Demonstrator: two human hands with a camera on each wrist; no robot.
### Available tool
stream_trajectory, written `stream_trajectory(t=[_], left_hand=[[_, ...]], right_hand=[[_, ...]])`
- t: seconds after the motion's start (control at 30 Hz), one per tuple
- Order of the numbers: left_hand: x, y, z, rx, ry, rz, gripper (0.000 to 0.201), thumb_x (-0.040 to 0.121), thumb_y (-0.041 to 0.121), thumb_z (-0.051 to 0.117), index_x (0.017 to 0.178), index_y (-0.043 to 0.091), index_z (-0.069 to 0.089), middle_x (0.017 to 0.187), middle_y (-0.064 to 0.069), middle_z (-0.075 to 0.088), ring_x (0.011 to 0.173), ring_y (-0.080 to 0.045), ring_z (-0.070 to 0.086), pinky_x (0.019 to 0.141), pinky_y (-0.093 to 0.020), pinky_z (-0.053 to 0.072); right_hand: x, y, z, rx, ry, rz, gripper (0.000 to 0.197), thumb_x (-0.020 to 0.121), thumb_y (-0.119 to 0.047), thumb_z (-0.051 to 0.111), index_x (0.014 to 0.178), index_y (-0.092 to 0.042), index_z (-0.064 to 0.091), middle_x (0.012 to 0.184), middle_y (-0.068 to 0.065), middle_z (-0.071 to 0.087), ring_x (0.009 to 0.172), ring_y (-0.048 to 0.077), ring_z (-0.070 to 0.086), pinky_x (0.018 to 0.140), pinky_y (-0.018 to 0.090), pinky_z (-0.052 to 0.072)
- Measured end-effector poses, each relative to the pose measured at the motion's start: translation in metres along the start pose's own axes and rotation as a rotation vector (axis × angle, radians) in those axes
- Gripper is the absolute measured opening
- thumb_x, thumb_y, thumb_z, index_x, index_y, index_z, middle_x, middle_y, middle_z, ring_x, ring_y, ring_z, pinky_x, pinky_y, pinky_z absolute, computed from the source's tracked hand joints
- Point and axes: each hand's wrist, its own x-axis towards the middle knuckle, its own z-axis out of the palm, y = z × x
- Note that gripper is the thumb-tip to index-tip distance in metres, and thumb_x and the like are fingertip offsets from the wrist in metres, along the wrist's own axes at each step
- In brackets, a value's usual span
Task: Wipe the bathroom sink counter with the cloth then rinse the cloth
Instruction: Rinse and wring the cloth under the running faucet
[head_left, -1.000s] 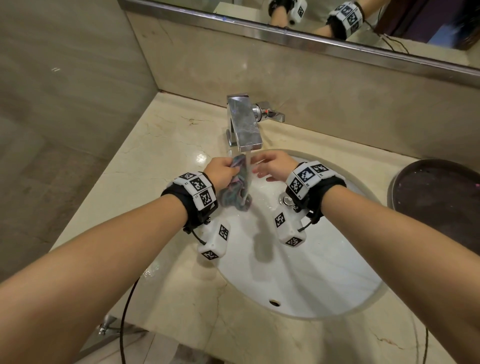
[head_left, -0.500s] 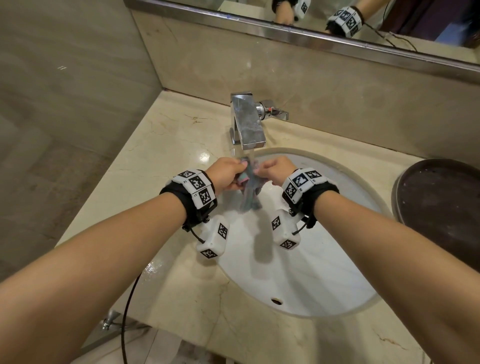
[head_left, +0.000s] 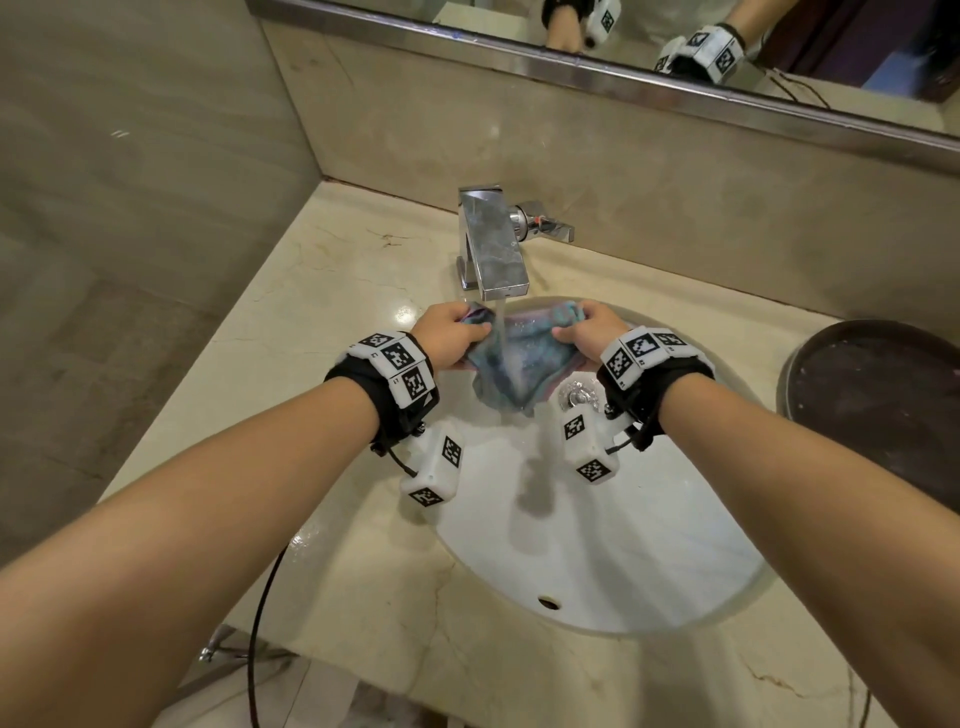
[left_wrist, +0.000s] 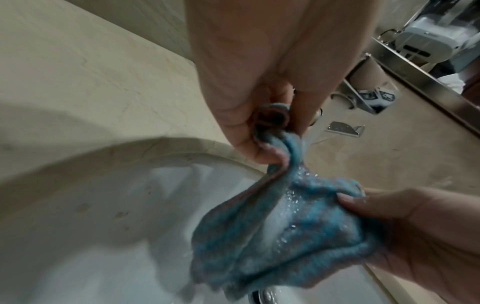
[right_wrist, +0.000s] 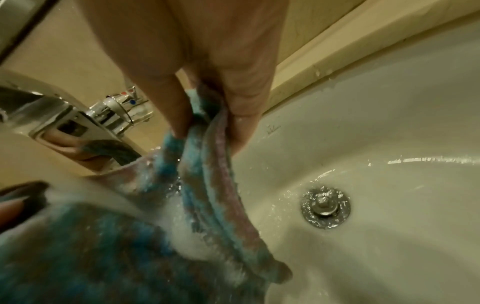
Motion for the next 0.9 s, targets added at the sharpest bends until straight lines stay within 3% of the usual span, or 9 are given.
stream_trajectory(t=[0.1, 0.2, 0.3, 0.43, 0.5, 0.57, 0.7, 0.8, 0.9], left_hand=[[0.000, 0.003, 0.006, -0.061, 0.014, -0.022, 0.022, 0.096, 0.004, 0.043, 0.113, 0.004, 0.057, 0.081, -0.010, 0.059, 0.055, -0.012, 0.060, 0.046, -0.019, 0.054], [0.001, 0.004, 0.013, -0.119, -0.030, -0.065, 0.024, 0.099, 0.006, 0.039, 0.114, -0.003, 0.055, 0.075, -0.006, 0.057, 0.062, -0.017, 0.062, 0.074, -0.031, 0.057], [0.002, 0.003, 0.019, -0.168, -0.049, -0.083, 0.017, 0.099, 0.005, 0.036, 0.100, 0.003, 0.053, 0.077, -0.007, 0.055, 0.069, -0.019, 0.057, 0.094, -0.043, 0.048], [0.004, 0.005, 0.022, -0.206, -0.042, -0.093, 0.021, 0.098, 0.002, 0.035, 0.097, 0.003, 0.056, 0.076, -0.008, 0.055, 0.060, -0.015, 0.058, 0.076, -0.034, 0.052], [0.003, 0.008, 0.024, -0.202, -0.035, -0.110, 0.021, 0.096, -0.001, 0.037, 0.086, 0.003, 0.055, 0.069, -0.008, 0.051, 0.045, -0.010, 0.056, 0.061, -0.026, 0.051], [0.004, 0.007, 0.025, -0.176, -0.056, -0.107, 0.024, 0.096, -0.001, 0.039, 0.077, 0.006, 0.052, 0.070, -0.009, 0.051, 0.051, -0.012, 0.055, 0.058, -0.024, 0.049], [0.003, 0.002, 0.023, -0.144, -0.108, -0.093, 0.025, 0.093, -0.003, 0.040, 0.075, 0.009, 0.053, 0.074, -0.010, 0.059, 0.067, -0.018, 0.057, 0.076, -0.032, 0.051], [-0.002, 0.001, 0.016, -0.161, -0.162, -0.091, 0.029, 0.095, -0.004, 0.037, 0.076, 0.008, 0.054, 0.056, -0.002, 0.061, 0.044, -0.006, 0.059, 0.056, -0.021, 0.053], [-0.004, 0.000, 0.010, -0.196, -0.153, -0.089, 0.025, 0.096, -0.002, 0.036, 0.082, 0.006, 0.055, 0.073, -0.008, 0.057, 0.051, -0.009, 0.061, 0.054, -0.021, 0.056]], right_hand=[[-0.001, 0.004, -0.007, -0.005, 0.107, -0.010, 0.026, 0.092, -0.007, 0.054, 0.118, -0.006, 0.051, 0.122, 0.024, 0.057, 0.112, 0.040, 0.058, 0.093, 0.052, 0.050], [0.000, 0.007, -0.006, 0.083, 0.062, 0.015, 0.017, 0.092, -0.002, 0.051, 0.081, -0.015, 0.052, 0.109, 0.027, 0.062, 0.102, 0.040, 0.062, 0.092, 0.057, 0.049], [-0.004, 0.003, 0.000, 0.195, -0.029, 0.059, 0.021, 0.093, 0.001, 0.049, 0.077, -0.011, 0.056, 0.083, 0.015, 0.061, 0.084, 0.032, 0.061, 0.098, 0.056, 0.046], [-0.009, -0.007, 0.010, 0.265, -0.105, 0.071, 0.029, 0.094, -0.003, 0.048, 0.122, 0.002, 0.055, 0.119, 0.026, 0.060, 0.111, 0.038, 0.059, 0.099, 0.051, 0.047], [-0.009, -0.009, 0.018, 0.304, -0.133, 0.035, 0.038, 0.095, -0.004, 0.045, 0.133, 0.002, 0.046, 0.135, 0.026, 0.050, 0.105, 0.032, 0.057, 0.094, 0.044, 0.049], [-0.009, -0.011, 0.024, 0.332, -0.150, 0.027, 0.039, 0.095, -0.004, 0.043, 0.134, 0.002, 0.044, 0.139, 0.024, 0.047, 0.099, 0.027, 0.054, 0.087, 0.039, 0.050], [-0.005, -0.012, 0.029, 0.354, -0.140, 0.027, 0.039, 0.096, -0.006, 0.041, 0.135, 0.003, 0.043, 0.139, 0.023, 0.047, 0.108, 0.031, 0.057, 0.086, 0.038, 0.050], [-0.003, -0.012, 0.031, 0.342, -0.134, 0.032, 0.039, 0.097, -0.007, 0.040, 0.134, 0.004, 0.043, 0.139, 0.024, 0.047, 0.125, 0.037, 0.051, 0.093, 0.040, 0.049], [-0.001, -0.012, 0.035, 0.335, -0.140, 0.034, 0.039, 0.097, -0.009, 0.041, 0.134, 0.004, 0.044, 0.139, 0.024, 0.047, 0.126, 0.038, 0.050, 0.101, 0.045, 0.047]])
